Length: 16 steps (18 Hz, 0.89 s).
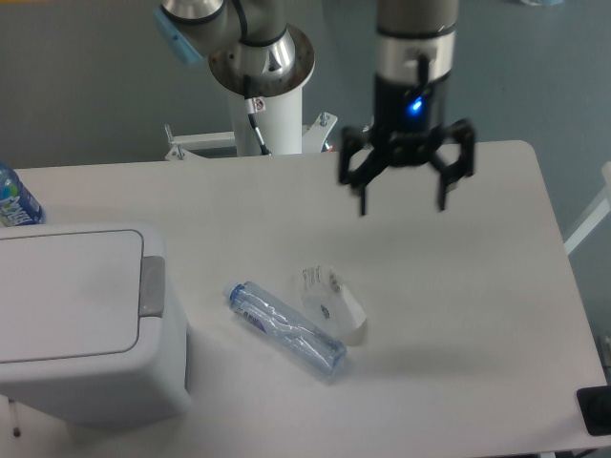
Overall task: Open the trash can
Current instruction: 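Move the open gripper down toward the white trash can lid, then pause the gripper above the trash can lid edge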
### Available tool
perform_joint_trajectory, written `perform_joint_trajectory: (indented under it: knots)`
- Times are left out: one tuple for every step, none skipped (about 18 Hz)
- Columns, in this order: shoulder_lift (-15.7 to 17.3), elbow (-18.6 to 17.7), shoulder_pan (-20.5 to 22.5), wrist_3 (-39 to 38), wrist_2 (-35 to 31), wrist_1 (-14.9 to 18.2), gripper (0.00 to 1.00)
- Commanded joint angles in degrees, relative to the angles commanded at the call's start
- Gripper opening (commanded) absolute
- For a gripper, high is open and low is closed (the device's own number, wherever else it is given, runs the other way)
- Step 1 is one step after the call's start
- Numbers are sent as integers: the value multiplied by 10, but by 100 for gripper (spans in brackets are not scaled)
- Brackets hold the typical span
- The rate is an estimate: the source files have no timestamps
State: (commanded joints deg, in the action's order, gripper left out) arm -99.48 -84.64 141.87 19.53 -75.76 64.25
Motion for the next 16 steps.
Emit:
perform_joint_trajectory:
  knots:
    - [-10,9,-14,-19,1,0,100]
    - [-18,19,-28,-39,7,0,100]
    - [-20,25,-37,-57,23,0,100]
    - [-23,28,-40,-73,45,-1,100]
    - [-25,29,-41,-84,67,-1,100]
    - [-26,28,-41,-93,82,-3,100]
    - [-26,27,-43,-103,87,-7,100]
    - [-25,27,-48,-112,88,-9,100]
    - [-26,28,-54,-114,88,-10,100]
    - [-26,28,-54,-114,88,-13,100]
    - [-26,29,-55,-114,88,-17,100]
    - [-26,29,-54,-114,88,-20,100]
    - [-26,30,-54,-114,88,-22,100]
    - [-26,30,-54,-114,88,-24,100]
    - [-26,31,-54,-114,88,-26,100]
    - [-26,31,-54,-114,88,-31,100]
